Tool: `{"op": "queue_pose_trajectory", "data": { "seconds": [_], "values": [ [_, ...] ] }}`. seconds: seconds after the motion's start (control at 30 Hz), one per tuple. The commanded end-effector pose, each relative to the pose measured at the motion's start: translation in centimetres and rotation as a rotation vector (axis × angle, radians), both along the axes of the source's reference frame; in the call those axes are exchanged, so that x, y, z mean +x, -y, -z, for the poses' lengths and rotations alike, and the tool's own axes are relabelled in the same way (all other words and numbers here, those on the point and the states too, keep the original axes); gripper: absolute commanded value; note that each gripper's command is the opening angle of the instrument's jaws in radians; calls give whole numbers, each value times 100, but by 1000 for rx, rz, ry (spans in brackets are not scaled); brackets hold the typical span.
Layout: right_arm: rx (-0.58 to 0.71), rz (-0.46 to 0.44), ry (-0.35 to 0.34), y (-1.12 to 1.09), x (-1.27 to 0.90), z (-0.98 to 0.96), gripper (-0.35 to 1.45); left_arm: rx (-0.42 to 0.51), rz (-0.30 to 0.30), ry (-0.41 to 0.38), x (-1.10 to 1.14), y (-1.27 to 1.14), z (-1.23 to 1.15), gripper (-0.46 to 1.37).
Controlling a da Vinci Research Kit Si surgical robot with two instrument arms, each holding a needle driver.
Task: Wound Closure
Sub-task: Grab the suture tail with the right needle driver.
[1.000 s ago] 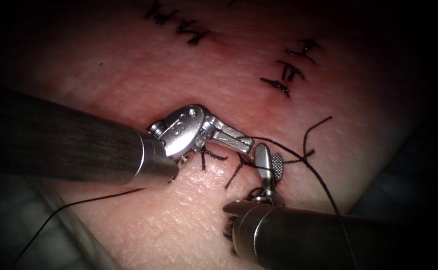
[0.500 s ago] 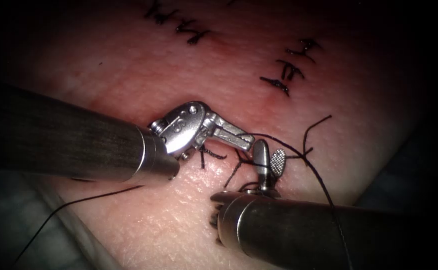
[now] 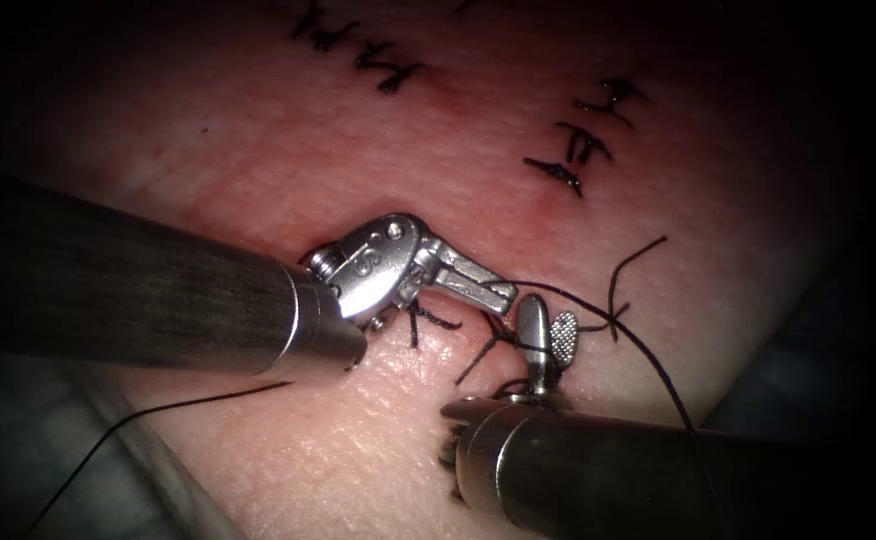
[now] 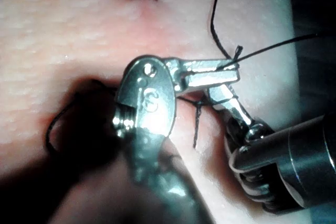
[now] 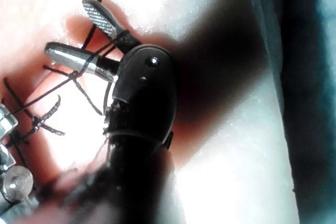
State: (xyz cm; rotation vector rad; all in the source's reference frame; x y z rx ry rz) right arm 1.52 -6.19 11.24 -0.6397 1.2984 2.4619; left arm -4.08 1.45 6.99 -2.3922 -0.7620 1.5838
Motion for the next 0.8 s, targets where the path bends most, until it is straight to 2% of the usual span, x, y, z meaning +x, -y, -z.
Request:
{"op": "queue_pose_trajectory", "data": {
  "seconds": [0.03, 0.23, 0.33, 0.43, 0.57, 0.8],
  "values": [
    [-10, 6, -9, 6, 0, 5, 144, -3, -7, 5, 0, 0, 0, -35],
    [-61, 34, -30, 17, -2, 18, 144, 3, -10, 3, 0, 0, 1, -35],
    [-117, 40, -95, 17, 2, 26, 144, 3, -10, 3, -1, 0, 1, -35],
    [-120, 33, -127, 20, 15, 30, 144, 3, -12, 4, -3, 0, 0, -35],
    [-109, 22, -151, 25, 28, 29, 144, 7, -13, 3, -3, -1, 1, -35],
    [-80, -6, -171, 7, 33, 15, 144, 12, -7, -1, 6, 1, 4, -35]
  ]
}}
